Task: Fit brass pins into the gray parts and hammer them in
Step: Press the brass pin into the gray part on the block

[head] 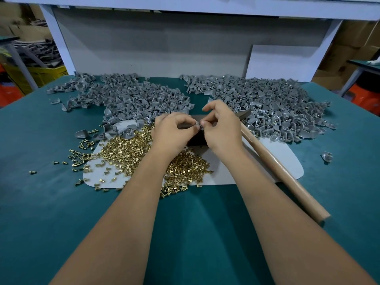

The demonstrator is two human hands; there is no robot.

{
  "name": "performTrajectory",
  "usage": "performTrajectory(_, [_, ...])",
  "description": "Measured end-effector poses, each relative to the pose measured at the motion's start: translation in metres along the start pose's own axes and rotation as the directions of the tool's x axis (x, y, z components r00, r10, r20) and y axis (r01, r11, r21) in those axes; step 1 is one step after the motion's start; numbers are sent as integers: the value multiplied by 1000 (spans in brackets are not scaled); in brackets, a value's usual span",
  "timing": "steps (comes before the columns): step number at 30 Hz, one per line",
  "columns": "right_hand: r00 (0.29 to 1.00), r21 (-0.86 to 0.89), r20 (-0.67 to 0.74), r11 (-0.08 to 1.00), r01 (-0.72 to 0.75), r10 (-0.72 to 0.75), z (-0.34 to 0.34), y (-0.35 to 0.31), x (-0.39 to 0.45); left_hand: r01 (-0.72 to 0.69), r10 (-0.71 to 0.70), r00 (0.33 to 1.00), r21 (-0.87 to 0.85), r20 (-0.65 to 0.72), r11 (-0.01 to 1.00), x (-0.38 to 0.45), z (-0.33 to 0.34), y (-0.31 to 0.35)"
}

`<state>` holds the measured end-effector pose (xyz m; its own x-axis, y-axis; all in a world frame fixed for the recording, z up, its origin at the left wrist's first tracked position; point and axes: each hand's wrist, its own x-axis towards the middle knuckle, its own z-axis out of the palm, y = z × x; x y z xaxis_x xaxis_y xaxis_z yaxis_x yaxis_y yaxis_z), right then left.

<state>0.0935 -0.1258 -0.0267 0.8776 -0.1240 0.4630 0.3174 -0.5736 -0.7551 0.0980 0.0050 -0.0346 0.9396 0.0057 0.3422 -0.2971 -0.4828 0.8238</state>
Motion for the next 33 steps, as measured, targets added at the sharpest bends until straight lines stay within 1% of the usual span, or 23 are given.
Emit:
performTrajectory(3, [999, -49, -18, 998, 41, -42, 1, -1, -3, 20, -20, 1000, 9, -4, 1000, -2, 1, 1])
performTrajectory(10, [996, -83, -13, 992, 90, -91, 2, 1, -6, 32, -32, 999, 25, -14, 999, -3, 1, 2])
performTrajectory(15, [998, 26, 34, 999, 43, -44, -2, 6, -6, 36, -36, 999, -37, 19, 999, -2, 0, 1])
performTrajectory(17, [1000, 92, 0, 996, -2, 2, -5, 7, -3, 45, -44, 999, -39, 27, 998, -2, -1, 2])
performTrajectory(19, [997, 122, -49, 991, -56, 63, -10, 8, 0, 61, -59, 998, -40, 33, 997, -2, -1, 2])
performTrajectory(22, [994, 154, -33, 983, -97, 104, -17, 11, 2, 60, -59, 998, -33, 25, 998, -3, -1, 1])
performTrajectory(26, [997, 82, 53, 995, -53, 48, -15, 8, 1, 43, -42, 999, -7, 13, 999, -1, 0, 1])
performTrajectory(29, [999, 27, 53, 1000, -8, 7, -13, 8, 0, 36, -35, 999, -14, 17, 999, -1, 0, 1])
performTrajectory(31, [999, 16, 51, 1000, -10, 9, -13, 8, 1, 31, -31, 999, -16, 14, 999, -1, 0, 1])
performTrajectory(33, [999, -43, 47, 999, -3, 5, -12, 6, 3, 26, -26, 1000, -18, 12, 999, -2, 0, 1])
